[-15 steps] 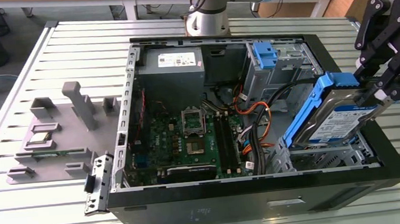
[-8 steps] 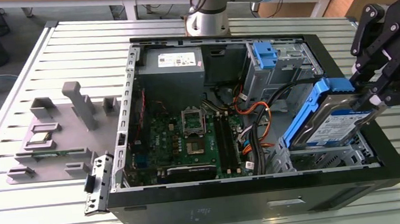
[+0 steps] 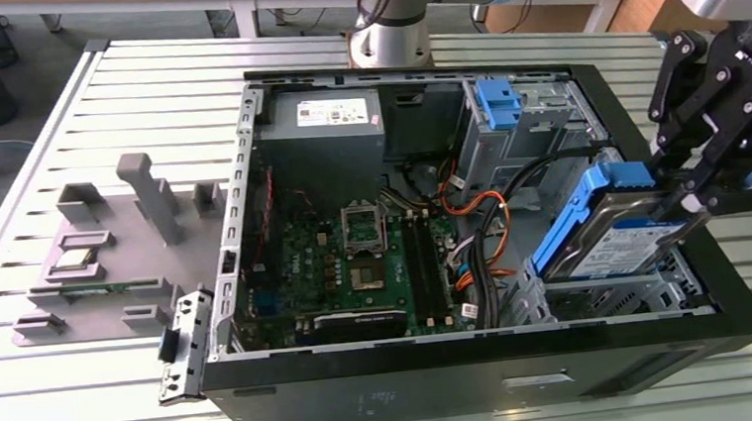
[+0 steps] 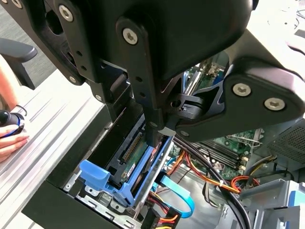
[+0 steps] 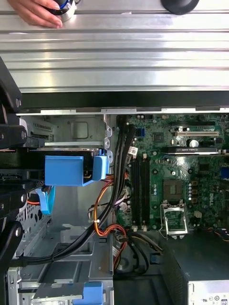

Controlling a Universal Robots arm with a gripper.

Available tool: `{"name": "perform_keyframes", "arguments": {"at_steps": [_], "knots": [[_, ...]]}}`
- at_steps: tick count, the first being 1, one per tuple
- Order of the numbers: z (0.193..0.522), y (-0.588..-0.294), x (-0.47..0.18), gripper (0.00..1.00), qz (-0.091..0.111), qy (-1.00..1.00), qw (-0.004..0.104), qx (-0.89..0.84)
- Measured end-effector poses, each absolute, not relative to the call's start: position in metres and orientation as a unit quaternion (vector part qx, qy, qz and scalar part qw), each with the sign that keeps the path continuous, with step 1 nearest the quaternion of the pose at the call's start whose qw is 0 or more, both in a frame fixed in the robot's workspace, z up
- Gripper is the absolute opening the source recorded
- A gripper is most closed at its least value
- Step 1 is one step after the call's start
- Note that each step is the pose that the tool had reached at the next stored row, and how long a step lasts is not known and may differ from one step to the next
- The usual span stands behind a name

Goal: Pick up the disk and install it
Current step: 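Insert the disk into the insertion slot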

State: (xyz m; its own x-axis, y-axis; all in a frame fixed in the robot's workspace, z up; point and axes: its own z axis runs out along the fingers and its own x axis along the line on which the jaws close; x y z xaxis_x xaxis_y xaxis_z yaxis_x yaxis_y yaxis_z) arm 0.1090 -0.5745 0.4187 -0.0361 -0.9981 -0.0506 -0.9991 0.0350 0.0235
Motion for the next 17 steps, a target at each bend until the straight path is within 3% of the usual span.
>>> {"name": "perform_keyframes", "arguments": {"at_steps": [17], "knots": [[0.392,-0.575,0.109,0.35,0.026,0.719,0.01,-0.694]]}}
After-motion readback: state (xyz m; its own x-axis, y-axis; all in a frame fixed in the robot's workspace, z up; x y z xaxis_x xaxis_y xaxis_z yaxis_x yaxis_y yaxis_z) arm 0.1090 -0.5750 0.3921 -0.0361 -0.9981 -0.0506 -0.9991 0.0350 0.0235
